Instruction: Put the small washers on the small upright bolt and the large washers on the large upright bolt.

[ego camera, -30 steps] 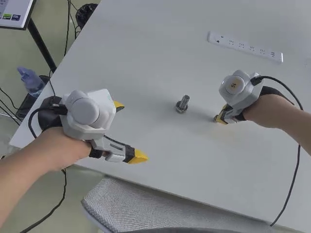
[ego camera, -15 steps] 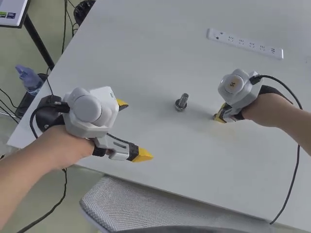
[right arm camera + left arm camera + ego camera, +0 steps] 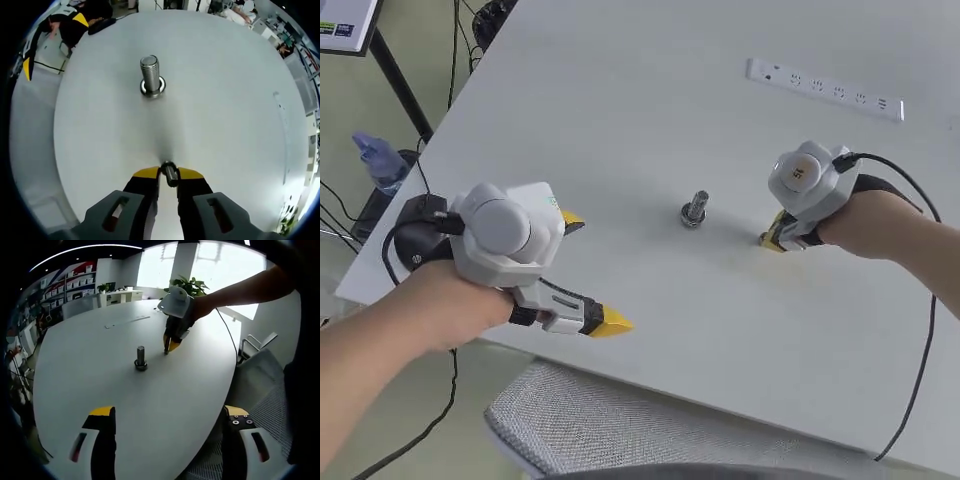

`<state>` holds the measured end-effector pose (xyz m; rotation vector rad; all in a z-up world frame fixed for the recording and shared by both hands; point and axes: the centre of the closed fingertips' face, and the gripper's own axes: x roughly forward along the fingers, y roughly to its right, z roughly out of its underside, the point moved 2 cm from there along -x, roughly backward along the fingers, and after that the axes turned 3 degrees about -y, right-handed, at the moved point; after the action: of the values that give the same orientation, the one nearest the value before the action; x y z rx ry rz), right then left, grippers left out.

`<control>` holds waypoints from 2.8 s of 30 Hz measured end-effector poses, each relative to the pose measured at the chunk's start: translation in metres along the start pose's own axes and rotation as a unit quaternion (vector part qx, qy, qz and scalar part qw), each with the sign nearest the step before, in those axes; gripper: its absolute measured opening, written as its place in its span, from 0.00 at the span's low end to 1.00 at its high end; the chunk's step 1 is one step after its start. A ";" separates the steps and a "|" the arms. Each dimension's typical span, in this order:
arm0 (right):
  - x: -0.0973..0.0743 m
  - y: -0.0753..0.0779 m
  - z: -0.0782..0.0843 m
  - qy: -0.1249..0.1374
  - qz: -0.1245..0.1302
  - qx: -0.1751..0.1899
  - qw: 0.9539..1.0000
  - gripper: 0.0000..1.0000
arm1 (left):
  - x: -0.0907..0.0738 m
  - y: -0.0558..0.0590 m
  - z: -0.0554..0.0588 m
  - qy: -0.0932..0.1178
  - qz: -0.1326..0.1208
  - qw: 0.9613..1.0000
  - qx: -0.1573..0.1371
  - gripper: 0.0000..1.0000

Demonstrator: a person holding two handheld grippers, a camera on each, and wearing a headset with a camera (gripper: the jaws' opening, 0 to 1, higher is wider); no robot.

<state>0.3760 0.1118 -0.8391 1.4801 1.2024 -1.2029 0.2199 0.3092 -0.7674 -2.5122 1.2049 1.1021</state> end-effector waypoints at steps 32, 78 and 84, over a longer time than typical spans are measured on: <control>-0.019 0.002 -0.004 0.049 0.007 0.005 0.999 0.31 | -0.004 0.006 0.000 0.008 -0.006 1.000 0.002 0.89; -0.158 -0.075 0.036 0.345 0.047 0.176 0.921 0.68 | -0.029 0.023 -0.018 0.048 -0.032 0.998 -0.006 0.91; -0.156 -0.092 0.052 0.370 0.036 0.229 0.900 0.70 | -0.035 0.025 -0.022 0.063 -0.039 0.997 -0.009 0.92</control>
<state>0.2657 0.0522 -0.6984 2.4605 1.3711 -0.9188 0.1996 0.3047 -0.7235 -2.6523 1.1201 0.9549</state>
